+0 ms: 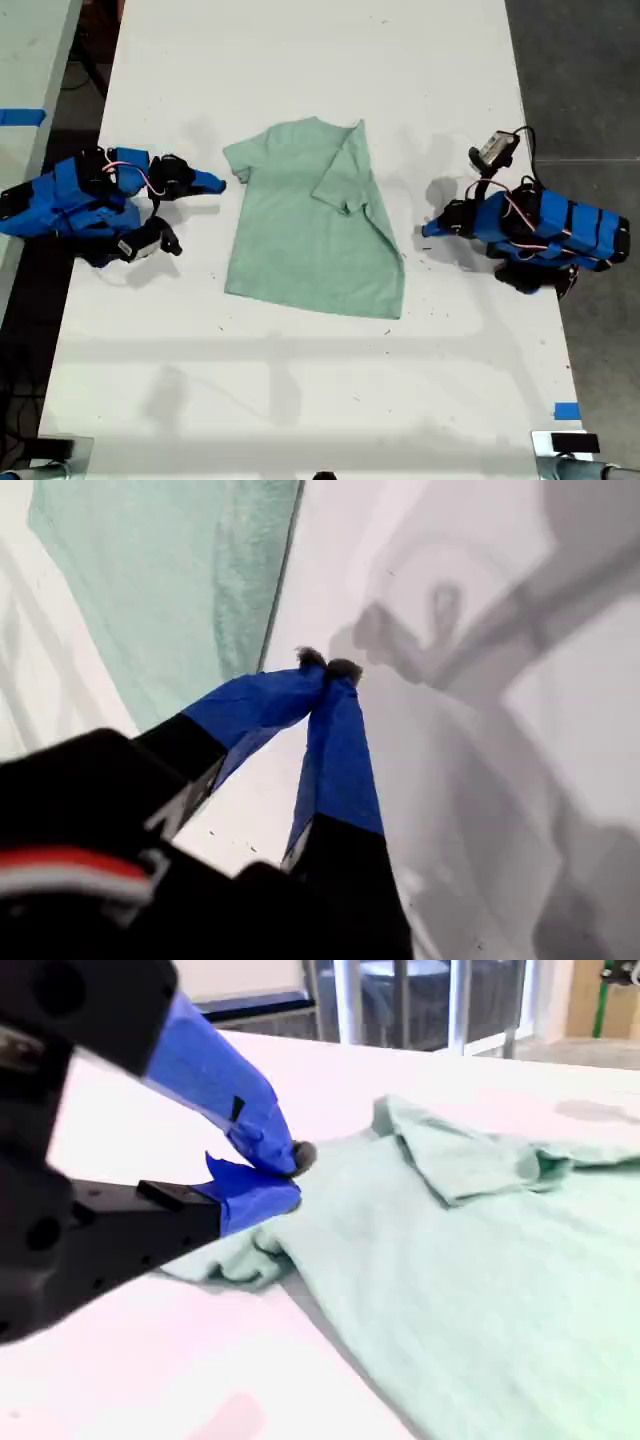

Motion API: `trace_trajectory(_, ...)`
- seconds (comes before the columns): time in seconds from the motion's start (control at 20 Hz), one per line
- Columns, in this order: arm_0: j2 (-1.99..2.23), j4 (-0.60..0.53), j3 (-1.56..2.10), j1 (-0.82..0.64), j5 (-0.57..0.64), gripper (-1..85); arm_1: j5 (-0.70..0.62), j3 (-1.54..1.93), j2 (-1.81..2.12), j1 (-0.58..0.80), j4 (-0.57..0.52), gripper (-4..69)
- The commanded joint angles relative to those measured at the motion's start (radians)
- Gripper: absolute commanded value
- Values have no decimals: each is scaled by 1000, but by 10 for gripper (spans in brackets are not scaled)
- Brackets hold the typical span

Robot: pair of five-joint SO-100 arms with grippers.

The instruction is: Fold t shirt

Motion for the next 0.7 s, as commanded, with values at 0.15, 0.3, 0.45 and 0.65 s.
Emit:
trace_trajectory(0.15, -1417, 64, -908, -370, 411, 222, 9, 26, 14, 9, 3, 1)
trace_trajectory(0.3, -1571, 71, -1005, -477, 457, 226, 9, 28, 14, 5, 3, 1)
trace_trajectory(0.45, -1689, 83, -1028, -541, 451, 224, 15, 28, 14, 0, 3, 1)
trace_trajectory(0.65, -1761, 75, -1092, -561, 474, 223, 15, 28, 14, 3, 5, 1)
